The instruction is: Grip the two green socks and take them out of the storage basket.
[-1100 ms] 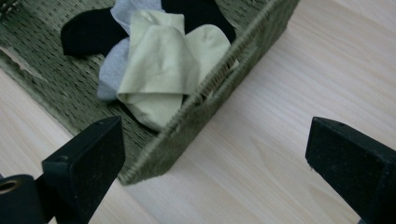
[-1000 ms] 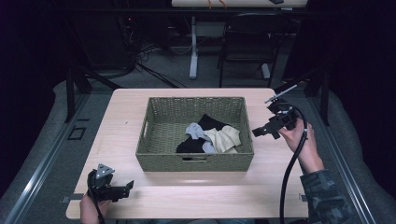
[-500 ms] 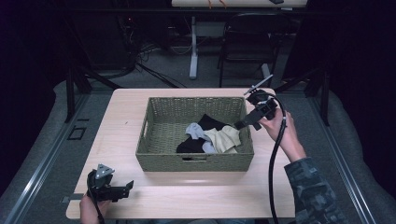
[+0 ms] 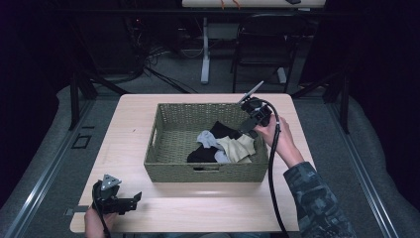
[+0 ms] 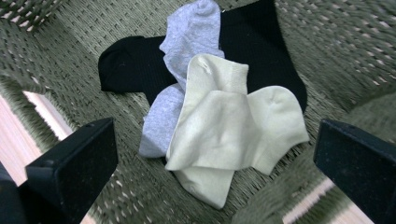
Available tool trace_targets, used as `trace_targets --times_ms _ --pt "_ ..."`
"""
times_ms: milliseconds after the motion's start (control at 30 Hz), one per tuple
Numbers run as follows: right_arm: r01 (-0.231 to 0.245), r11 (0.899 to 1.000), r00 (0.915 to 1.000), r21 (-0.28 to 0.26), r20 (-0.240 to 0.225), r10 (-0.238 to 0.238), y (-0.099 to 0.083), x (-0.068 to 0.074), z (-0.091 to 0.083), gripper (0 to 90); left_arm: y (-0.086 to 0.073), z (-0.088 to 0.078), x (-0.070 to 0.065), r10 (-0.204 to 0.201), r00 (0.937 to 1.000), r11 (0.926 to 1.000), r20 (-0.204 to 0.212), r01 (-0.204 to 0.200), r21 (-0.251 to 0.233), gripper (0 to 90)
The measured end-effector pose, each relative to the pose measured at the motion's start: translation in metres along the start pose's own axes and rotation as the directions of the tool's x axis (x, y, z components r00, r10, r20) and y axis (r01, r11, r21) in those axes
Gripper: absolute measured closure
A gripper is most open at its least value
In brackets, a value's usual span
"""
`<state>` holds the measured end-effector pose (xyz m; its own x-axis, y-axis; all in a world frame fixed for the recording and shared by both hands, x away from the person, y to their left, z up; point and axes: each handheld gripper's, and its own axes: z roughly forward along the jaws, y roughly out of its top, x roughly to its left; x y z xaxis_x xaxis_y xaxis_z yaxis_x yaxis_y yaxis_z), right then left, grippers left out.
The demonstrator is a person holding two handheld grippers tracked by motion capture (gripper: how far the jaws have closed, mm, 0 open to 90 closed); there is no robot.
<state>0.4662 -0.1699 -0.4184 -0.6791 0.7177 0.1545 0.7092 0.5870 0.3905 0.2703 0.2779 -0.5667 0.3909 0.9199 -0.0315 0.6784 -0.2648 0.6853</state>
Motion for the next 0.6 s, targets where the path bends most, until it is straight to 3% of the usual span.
trace_targets --times_ms 500,600 --pt "0.009 0.997 0.9999 0.083 -0.013 -0.008 0.012 0.006 0.045 0.1 0.0 -0.001 0.0 0.0 1.0 1.0 0.008 0.0 -0.004 0.0" --pt "0.005 0.995 0.9998 0.103 -0.021 -0.003 0.012 0.006 0.051 5.6 -0.001 -0.002 0.001 -0.009 0.9998 0.9997 0.02 0.009 -0.024 0.0"
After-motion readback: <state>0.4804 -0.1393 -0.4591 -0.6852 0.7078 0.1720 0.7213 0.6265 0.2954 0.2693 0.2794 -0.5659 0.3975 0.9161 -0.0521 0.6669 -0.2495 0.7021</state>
